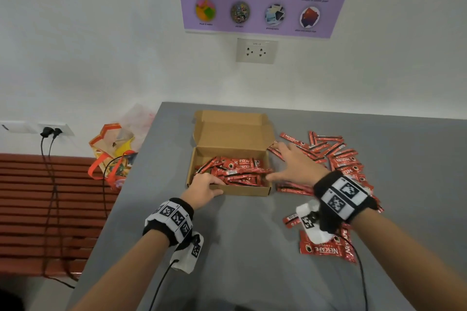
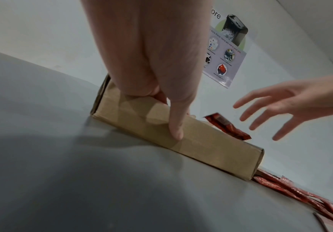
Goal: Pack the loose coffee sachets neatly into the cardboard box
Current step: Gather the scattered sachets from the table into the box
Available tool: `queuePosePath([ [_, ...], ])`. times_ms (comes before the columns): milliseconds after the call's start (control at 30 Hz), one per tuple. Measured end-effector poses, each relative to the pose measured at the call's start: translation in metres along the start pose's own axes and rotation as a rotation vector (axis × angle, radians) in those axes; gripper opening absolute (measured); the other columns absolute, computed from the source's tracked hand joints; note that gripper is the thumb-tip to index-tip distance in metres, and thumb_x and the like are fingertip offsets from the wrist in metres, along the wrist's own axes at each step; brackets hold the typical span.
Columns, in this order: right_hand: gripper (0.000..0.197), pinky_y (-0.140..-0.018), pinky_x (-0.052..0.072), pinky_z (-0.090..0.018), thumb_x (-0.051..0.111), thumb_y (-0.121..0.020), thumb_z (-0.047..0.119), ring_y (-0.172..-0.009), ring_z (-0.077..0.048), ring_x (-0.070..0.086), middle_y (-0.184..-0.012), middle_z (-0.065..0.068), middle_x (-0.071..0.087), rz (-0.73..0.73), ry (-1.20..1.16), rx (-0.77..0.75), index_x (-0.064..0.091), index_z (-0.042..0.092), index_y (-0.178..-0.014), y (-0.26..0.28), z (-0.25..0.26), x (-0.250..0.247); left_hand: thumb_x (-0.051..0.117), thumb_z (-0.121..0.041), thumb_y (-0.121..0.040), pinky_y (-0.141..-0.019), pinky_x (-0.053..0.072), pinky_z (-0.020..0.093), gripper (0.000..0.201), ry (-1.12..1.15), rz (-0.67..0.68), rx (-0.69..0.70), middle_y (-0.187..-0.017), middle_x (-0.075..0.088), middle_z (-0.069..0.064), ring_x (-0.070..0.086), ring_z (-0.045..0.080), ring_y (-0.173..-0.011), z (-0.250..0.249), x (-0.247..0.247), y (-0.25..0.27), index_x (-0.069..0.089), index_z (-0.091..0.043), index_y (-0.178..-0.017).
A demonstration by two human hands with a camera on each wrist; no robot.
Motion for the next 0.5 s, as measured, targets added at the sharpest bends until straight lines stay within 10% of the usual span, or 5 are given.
queuePosePath([
  [233,0.139,-0.108,0.014,-0.067,0.085,-0.052,0.048,-0.143,-0.036,-0.007,-0.154,-0.009,-0.022,0.484,0.5,0.13,-0.017,0.036,-0.146,0.048,-0.071,0.034,0.068,-0.008,-0.083,-0.091,0.042,0.022,0.023,-0.006,0.0,-0.017,-0.107,0.068,0.007,0.06,0.019,-0.101,0.003,0.001,-0.002,0.071,-0.007,-0.105],
  [500,0.13,-0.109,0.024,-0.057,0.082,-0.056,0.049,-0.143,-0.037,0.004,-0.156,-0.01,-0.01,0.274,0.327,0.063,-0.009,0.035,-0.148,0.028,-0.087,0.051,0.069,-0.008,-0.082,-0.098,0.043,0.029,0.022,-0.015,0.011,-0.005,-0.108,0.068,0.006,0.06,0.019,-0.103,0.004,0.002,-0.002,0.072,-0.009,-0.104],
])
Point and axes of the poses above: each hand's wrist, its own y-axis away from the middle knuckle, its own x-axis out of the palm, z = x × y, the point moved 2 cm from there along -y, towards the middle knuckle
